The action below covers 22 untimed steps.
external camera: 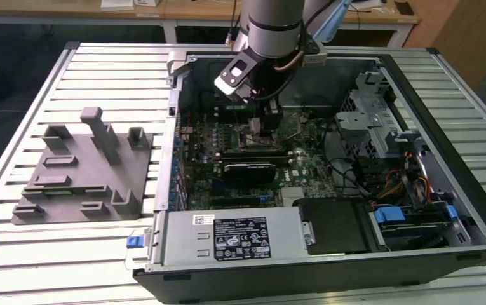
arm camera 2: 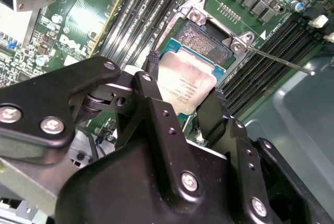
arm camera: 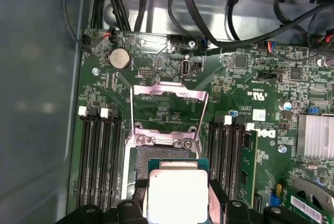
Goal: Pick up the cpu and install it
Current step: 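Place the cpu into insertion slot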
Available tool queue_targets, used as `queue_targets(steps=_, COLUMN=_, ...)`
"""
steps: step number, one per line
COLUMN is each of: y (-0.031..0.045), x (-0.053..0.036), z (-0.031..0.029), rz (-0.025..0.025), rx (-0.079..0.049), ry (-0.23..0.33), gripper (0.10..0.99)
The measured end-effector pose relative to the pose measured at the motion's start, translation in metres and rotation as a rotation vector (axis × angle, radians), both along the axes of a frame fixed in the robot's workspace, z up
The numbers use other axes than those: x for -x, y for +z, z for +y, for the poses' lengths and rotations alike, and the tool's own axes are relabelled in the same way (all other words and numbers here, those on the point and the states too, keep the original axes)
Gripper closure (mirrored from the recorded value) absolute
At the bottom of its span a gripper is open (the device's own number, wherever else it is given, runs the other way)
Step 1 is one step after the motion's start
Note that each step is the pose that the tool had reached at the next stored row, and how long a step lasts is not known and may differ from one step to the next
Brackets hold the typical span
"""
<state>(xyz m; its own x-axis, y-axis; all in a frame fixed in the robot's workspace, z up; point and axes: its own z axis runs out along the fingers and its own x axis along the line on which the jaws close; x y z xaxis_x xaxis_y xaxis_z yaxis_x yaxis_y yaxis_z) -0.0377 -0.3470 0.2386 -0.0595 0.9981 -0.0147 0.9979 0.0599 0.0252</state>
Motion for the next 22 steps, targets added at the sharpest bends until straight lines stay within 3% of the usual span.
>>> queue_targets(steps=22, y=-0.0171, x=0.0031, z=0.0004, rz=0.0, rx=0.0, ry=-0.004, gripper=0.545)
